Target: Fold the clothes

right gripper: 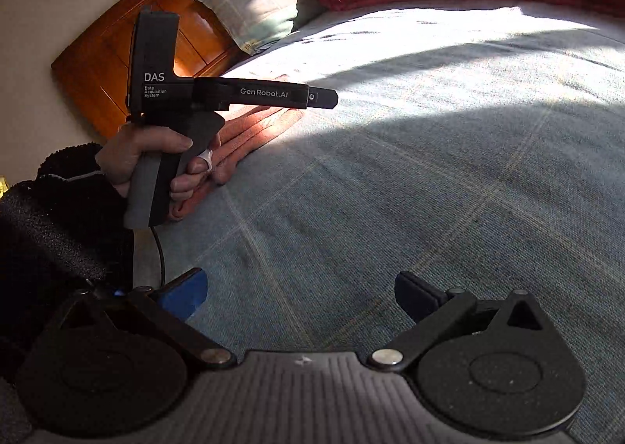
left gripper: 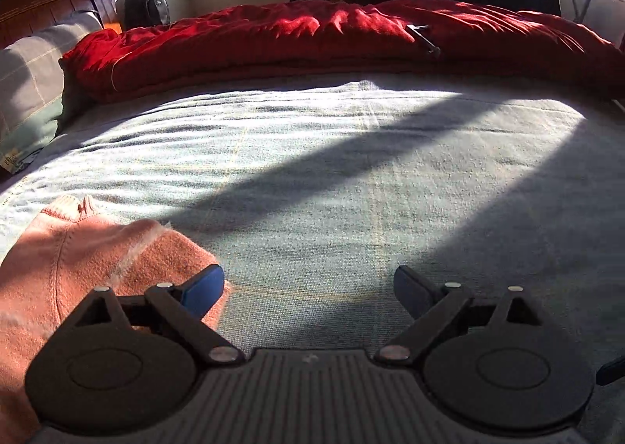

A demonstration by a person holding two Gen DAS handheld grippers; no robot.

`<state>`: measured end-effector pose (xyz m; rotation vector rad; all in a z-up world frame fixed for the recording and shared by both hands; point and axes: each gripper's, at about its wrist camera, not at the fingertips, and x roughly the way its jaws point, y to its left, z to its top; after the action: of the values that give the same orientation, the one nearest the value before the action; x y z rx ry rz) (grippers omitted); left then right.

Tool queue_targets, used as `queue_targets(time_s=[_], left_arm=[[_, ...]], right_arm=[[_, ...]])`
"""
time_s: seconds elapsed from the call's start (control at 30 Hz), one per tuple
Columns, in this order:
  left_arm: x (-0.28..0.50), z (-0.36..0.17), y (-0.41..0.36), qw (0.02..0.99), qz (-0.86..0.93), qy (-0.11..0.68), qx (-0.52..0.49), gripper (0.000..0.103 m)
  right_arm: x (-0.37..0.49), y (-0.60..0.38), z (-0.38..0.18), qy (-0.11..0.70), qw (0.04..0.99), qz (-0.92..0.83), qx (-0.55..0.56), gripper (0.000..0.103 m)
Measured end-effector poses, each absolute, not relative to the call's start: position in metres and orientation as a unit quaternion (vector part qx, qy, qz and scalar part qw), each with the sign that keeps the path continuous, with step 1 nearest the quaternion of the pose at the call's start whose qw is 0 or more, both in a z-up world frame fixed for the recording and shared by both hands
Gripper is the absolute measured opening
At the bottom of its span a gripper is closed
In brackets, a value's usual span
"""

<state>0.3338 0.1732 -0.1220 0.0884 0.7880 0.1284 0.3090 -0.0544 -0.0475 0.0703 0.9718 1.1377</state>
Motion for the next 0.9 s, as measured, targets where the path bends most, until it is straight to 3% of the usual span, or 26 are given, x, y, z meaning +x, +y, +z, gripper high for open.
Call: queue_targets(time_s=[0.13, 0.43, 0.73, 0.9], left_arm=[[0.346, -0.141, 0.186, 0.902, 0.074, 0.425, 0.003, 0.094], [0.371, -0.137, 0.193, 0.916, 0.072, 0.392, -0.036, 0.093], [0.276, -0.078, 0.185, 0.933, 0.103, 0.343, -0.022, 0.094], [0.236, -0.083, 0.207, 0.921, 0.201, 0.333, -0.006, 0.094]], right_arm=[[0.313, -0.056, -0.046, 0.433, 0.739, 0.516, 0.029, 0.103], [0.316, -0.057, -0.055, 0.443, 0.739, 0.507, 0.037, 0.103], [0.316, -0.061, -0.049, 0.439, 0.734, 0.517, 0.028, 0.103], [0.317, -0.057, -0.041, 0.433, 0.726, 0.533, 0.018, 0.103]])
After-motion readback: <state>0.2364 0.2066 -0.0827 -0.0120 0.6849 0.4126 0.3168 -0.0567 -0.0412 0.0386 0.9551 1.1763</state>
